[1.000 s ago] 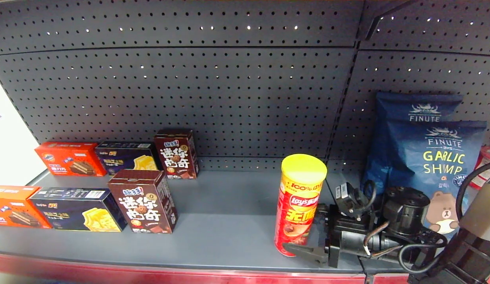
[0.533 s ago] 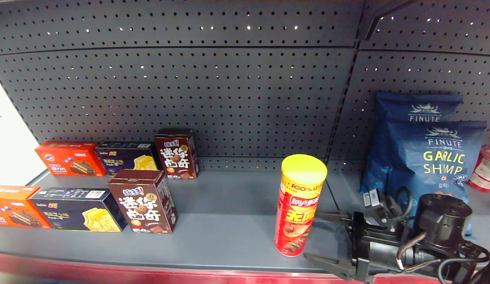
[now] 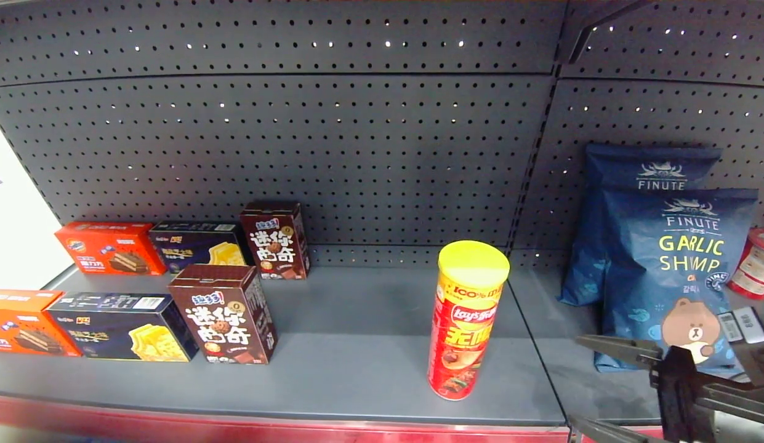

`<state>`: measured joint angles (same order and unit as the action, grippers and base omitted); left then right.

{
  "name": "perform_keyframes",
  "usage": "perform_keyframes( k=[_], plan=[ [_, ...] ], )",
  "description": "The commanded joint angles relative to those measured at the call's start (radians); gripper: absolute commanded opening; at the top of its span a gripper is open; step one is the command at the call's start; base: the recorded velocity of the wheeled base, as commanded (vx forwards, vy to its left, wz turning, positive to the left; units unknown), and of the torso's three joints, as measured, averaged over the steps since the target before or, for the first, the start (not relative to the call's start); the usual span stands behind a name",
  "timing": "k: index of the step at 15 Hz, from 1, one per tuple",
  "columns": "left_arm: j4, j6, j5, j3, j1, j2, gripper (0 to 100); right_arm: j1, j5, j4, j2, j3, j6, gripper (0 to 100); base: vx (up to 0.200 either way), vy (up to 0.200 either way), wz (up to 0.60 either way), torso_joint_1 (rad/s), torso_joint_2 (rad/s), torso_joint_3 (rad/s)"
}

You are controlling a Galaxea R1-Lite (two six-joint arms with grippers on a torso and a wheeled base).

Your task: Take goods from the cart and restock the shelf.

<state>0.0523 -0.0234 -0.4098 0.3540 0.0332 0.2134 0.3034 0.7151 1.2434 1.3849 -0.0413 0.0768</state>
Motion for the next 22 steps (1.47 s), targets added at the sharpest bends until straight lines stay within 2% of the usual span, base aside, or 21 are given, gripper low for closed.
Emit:
perform_keyframes(
  k=[1,3,4,5,6,8,10,11,12,14,17,19,22],
  plan=[
    [0.003,-0.012,-0.006,0.098,0.001,0.075,0,-0.096,-0.008,-0.414,-0.385,-0.161,-0.002,100,0.0,0.0,0.0,0.0,0.0,0.0],
    [0.003,-0.012,-0.058,0.129,-0.006,0.144,0,-0.069,-0.16,-0.809,-0.544,-0.319,-0.002,100,0.0,0.0,0.0,0.0,0.0,0.0],
    [0.0,-0.013,-0.113,0.132,-0.009,0.178,0,-0.035,-0.23,-0.93,-0.603,-0.362,-0.002,100,0.0,0.0,0.0,0.0,0.0,0.0],
    [-0.005,-0.015,-0.142,0.132,-0.01,0.196,0,-0.02,-0.273,-0.989,-0.638,-0.382,-0.002,100,0.0,0.0,0.0,0.0,0.0,0.0],
    [-0.006,-0.024,-0.207,0.154,-0.015,0.251,0,-0.006,-0.391,-1.098,-0.705,-0.39,0.0,100,0.0,0.0,0.0,0.0,0.0,0.0],
    [-0.005,-0.024,-0.273,0.209,-0.035,0.356,0,-0.001,-0.459,-1.119,-0.782,-0.364,-0.002,100,0.0,0.0,0.0,0.0,0.0,0.0],
    [-0.008,-0.026,-0.297,0.273,-0.061,0.475,0,-0.02,-0.474,-1.162,-0.82,-0.367,-0.006,100,0.0,0.0,0.0,0.0,0.0,0.0],
    [-0.04,-0.026,-0.304,0.332,-0.107,0.592,0,-0.03,-0.503,-1.19,-0.831,-0.378,-0.022,100,0.0,0.0,0.0,0.0,0.0,0.0],
    [-0.063,-0.026,-0.305,0.356,-0.125,0.647,0,-0.035,-0.517,-1.193,-0.833,-0.385,-0.045,100,0.0,0.0,0.0,0.0,0.0,0.0],
    [-0.167,-0.023,-0.304,0.421,-0.211,0.84,0,-0.026,-0.525,-1.197,-0.833,-0.405,-0.146,100,0.0,0.0,0.0,0.0,0.0,0.0],
    [-0.27,-0.027,-0.294,0.439,-0.231,0.963,0,-0.024,-0.525,-1.237,-0.859,-0.387,-0.157,100,0.0,0.0,0.0,0.0,0.0,0.0],
    [-0.27,-0.026,-0.29,0.436,-0.282,0.998,0,-0.027,-0.525,-1.289,-0.928,-0.345,-0.158,100,0.0,0.0,0.0,0.0,0.0,0.0],
    [-0.256,-0.026,-0.277,0.434,-0.311,1.018,0,-0.036,-0.523,-1.319,-0.971,-0.342,-0.157,100,0.0,0.0,0.0,0.0,0.0,0.0]
  ],
)
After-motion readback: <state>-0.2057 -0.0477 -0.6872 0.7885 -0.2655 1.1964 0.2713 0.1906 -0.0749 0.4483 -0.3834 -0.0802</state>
